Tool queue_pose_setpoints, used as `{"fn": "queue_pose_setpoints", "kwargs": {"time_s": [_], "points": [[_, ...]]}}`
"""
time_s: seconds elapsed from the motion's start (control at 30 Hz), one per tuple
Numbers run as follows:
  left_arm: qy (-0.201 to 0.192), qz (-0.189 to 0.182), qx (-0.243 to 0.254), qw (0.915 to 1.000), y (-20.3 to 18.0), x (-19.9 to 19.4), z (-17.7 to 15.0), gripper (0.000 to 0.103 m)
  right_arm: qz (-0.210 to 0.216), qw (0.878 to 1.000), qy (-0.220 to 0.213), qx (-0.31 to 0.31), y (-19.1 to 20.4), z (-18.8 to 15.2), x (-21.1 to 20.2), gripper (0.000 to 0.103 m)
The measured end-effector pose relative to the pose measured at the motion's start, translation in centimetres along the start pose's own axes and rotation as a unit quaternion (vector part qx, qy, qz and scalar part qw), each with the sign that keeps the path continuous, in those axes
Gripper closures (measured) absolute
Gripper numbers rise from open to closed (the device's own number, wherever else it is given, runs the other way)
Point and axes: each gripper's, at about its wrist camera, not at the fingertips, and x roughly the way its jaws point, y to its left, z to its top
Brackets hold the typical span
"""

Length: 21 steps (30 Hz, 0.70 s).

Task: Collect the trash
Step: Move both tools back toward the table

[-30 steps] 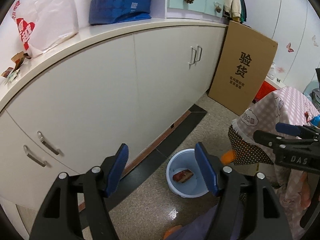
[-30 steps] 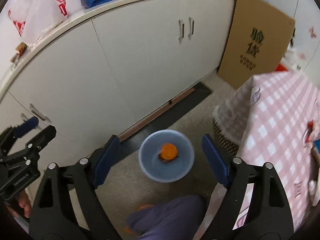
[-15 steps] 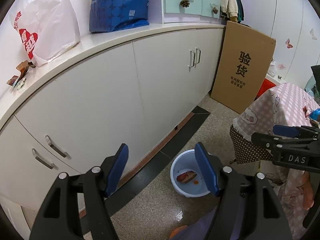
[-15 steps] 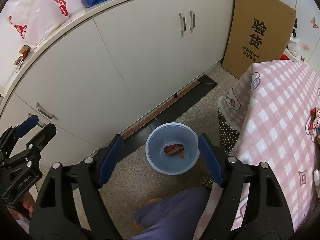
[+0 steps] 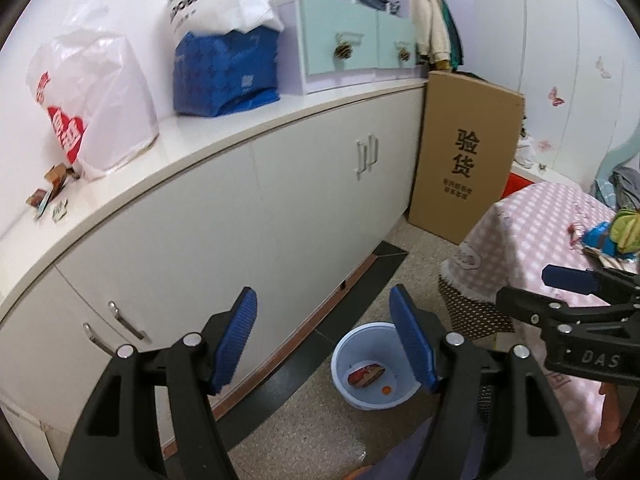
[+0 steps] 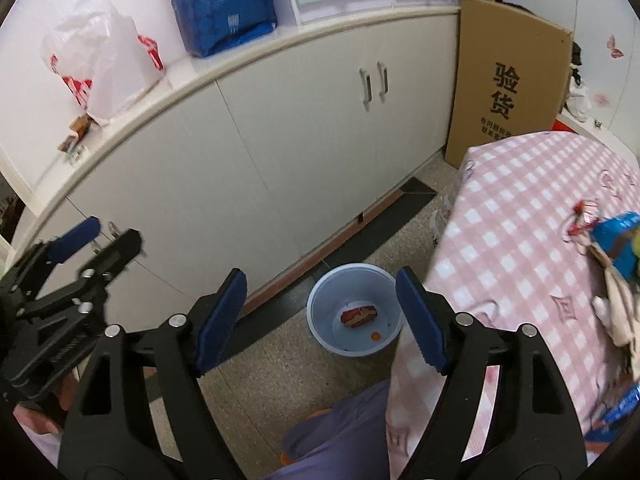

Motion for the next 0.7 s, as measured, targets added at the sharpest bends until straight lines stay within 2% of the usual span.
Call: {"fn": "queue_pose_setpoints", "kwargs": {"time_s": [0.37,0.57,0.7], "points": [[-0.047,-0.05,0.036,0.997,-6.1,-4.1,1.3,0.032,-0.056,0.995,-0.07,0.047,-5.1,-2.0,-7.6,0.027],[-0.064,-0.099,0.072,0.9904,-11.3,-6.1,1.8,0.031,-0.097,0.987,-0.098,0.08,-9.2,-3.9,-11.4,0.027],[-0.063,-0.132,0.095,0.9846,-14.9,-6.9,1.7,0.03,-0.125,0.979,-0.116,0.108,-12.1,-5.6,-13.9,0.027]]}}
